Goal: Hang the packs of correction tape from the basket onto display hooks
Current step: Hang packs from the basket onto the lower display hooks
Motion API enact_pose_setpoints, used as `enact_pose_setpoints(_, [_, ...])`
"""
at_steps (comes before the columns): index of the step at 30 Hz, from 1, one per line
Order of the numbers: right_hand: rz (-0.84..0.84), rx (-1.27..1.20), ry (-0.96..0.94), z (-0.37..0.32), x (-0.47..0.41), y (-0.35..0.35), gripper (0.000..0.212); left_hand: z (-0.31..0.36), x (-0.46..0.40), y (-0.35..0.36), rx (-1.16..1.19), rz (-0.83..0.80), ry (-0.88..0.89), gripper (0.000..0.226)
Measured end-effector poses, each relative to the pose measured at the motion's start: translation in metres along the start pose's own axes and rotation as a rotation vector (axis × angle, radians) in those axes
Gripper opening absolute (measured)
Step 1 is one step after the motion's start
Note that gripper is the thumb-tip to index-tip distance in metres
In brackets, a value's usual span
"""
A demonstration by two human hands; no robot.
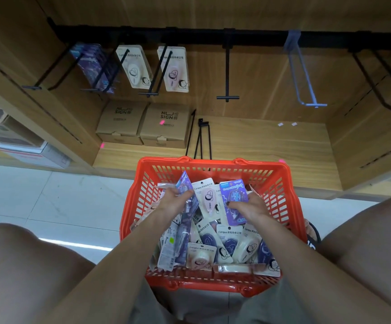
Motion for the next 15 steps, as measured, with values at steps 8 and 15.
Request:
enact_pose_setpoints(8, [0.038, -0.067, 0.049, -0.003, 0.004, -0.006, 0.063, 0.012, -0.013, 0.012, 0.164, -0.129, 0.009, 0.095])
enact_pose_setpoints(15, [0.051, -0.197, 0.025, 0.003, 0.002, -0.014, 0.063, 0.023, -0.02, 0.015, 0.136, -0.159, -0.015, 0.037])
Point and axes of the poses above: each hand's wrist, its own x-axis away from the middle knuckle, its own y-axis out of the palm, z = x × y, the point moved 2 cm from there along -x, towards the middle knuckle, and after that the axes turned 15 degrees about -x, right-handed, at the moved point
